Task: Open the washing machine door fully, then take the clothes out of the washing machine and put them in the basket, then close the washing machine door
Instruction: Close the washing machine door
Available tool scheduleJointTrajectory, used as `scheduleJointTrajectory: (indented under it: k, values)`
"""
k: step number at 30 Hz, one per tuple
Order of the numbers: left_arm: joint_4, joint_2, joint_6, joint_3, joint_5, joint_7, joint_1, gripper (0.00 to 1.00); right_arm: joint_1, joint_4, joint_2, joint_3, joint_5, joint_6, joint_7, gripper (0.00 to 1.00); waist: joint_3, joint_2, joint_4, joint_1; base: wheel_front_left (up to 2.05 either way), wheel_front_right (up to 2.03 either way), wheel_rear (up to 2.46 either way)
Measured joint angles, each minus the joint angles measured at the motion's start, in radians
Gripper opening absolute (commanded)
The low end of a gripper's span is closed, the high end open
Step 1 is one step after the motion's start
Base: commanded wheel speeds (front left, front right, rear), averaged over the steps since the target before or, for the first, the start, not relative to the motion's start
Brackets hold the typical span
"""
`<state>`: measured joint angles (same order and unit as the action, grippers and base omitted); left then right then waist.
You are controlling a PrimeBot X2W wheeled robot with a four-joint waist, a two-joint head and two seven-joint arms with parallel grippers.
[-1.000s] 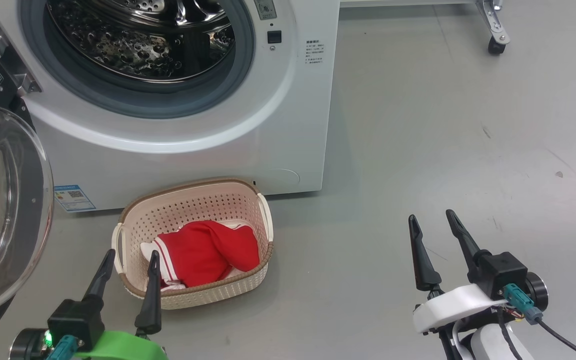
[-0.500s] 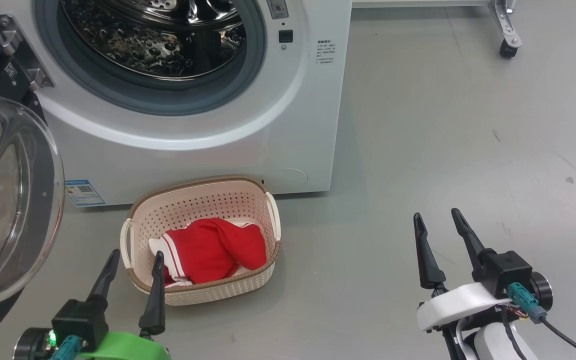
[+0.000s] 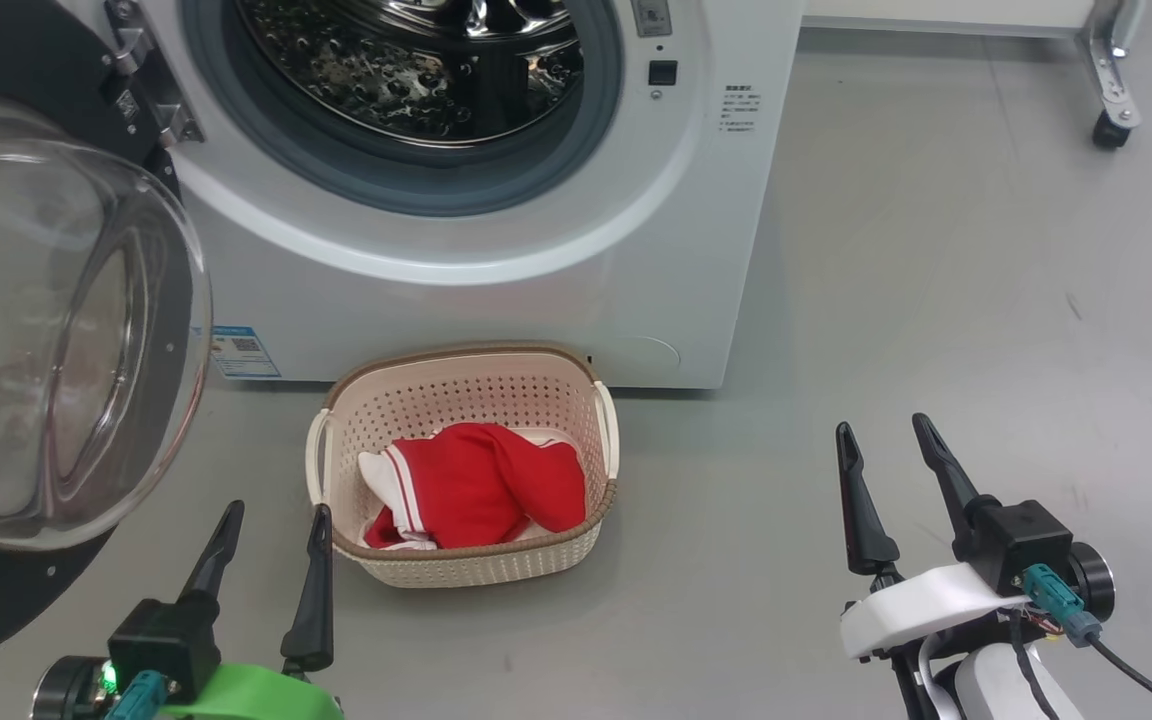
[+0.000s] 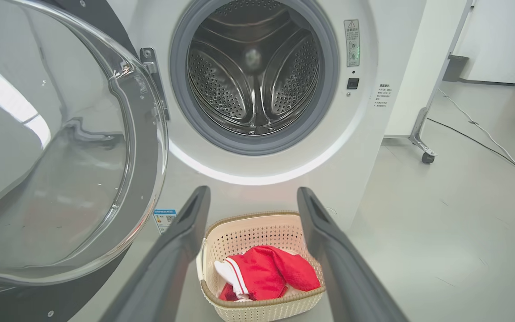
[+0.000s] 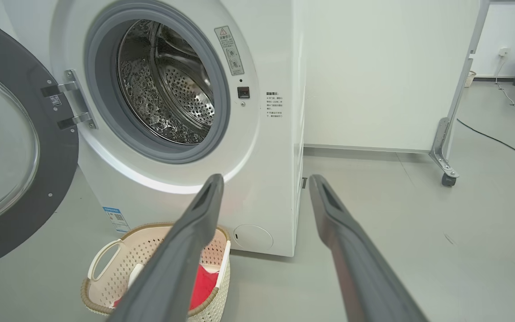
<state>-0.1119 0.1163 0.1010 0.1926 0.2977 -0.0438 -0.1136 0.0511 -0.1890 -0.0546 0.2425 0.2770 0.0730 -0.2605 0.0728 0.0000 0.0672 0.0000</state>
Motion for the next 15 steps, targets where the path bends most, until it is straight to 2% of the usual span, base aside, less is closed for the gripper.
scheduleJointTrajectory:
  k: [15]
  values:
    - [0.016,-0.008,0.0,-0.005,0.0,-0.011,0.001,1.0,0.0,0.002,-0.007,-0.004,-0.008,-0.006,0.0,1.0,-0.002,0.0,0.174,0.0,0.0,0.0,0.0]
